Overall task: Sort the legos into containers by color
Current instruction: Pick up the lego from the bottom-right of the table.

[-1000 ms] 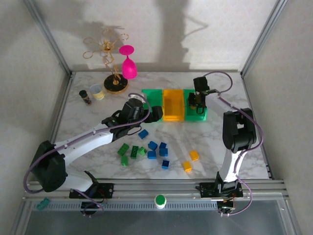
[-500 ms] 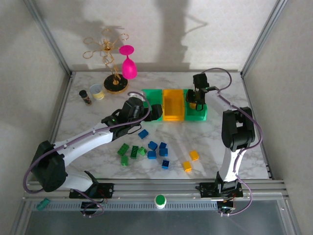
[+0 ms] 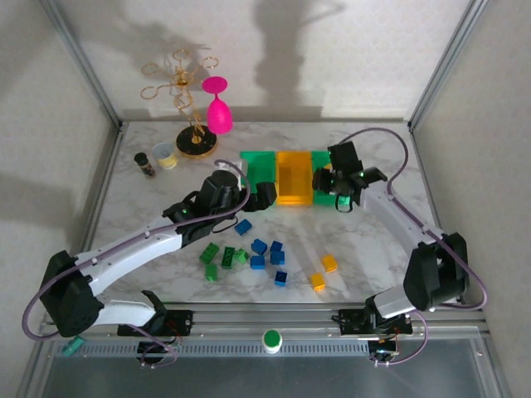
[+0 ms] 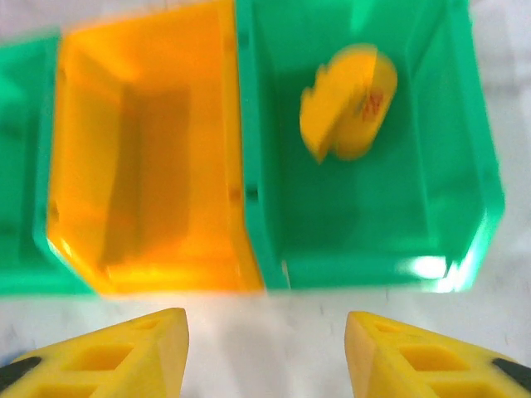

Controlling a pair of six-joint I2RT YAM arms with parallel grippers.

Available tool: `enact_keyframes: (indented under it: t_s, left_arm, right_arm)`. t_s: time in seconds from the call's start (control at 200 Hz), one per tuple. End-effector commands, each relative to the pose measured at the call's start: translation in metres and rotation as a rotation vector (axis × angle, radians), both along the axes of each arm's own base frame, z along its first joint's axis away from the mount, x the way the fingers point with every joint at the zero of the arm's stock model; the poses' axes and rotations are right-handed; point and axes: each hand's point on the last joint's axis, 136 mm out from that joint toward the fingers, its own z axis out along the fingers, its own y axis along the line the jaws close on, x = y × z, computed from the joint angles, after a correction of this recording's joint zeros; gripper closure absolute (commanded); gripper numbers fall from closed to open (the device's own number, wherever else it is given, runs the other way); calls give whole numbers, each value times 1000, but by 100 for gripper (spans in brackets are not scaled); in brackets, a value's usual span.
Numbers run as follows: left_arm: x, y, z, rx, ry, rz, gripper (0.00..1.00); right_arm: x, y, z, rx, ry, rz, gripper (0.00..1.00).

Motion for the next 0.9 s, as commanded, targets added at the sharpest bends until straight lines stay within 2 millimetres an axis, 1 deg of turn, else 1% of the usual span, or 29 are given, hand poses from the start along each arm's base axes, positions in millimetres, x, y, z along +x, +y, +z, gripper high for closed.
enact_keyframes:
  t_s: [0.0,0.08,0.23,0.32,0.41,0.496,0.511,0.531,0.591,0.686,0.766,0.891]
  left_arm:
    - [-20,1,-13,32,24,-44,1]
    - [-30,0,-17,31,29,-60,1]
    - [-41,-2,-26,20,37,-63,0]
    - [-44,-1,-30,22,38,-53,1]
    - [-44,2,-35,31,44,-36,1]
    - [-43,4,-39,45,51,-25,1]
    - [-43,5,-39,48,51,-23,0]
    - [-43,5,-39,50,52,-19,1]
    - [-42,7,-40,50,52,-10,1]
    - [-43,9,-41,50,48,-2,0]
    - [-42,11,-43,62,54,8,1]
    - [-42,13,-47,73,62,12,0]
  right_arm:
    - [-49,-18,-18,-60,106,-74,44]
    - [-75,-20,-23,-62,133,-91,41]
    - [-119,-22,-47,-76,219,-121,37]
    - [-140,-19,-58,-59,245,-132,35]
    - [-154,-17,-72,-40,272,-148,31]
    - [-160,-17,-88,-33,302,-163,30]
    - [-164,-13,-91,-38,308,-140,31]
    - [-165,-11,-95,-42,316,-136,31]
    - [-168,-14,-105,-75,330,-149,31]
    - [-168,-20,-116,-121,337,-166,34]
    - [-170,-18,-124,-118,351,-156,39]
    - [-174,-16,-133,-109,365,-145,41]
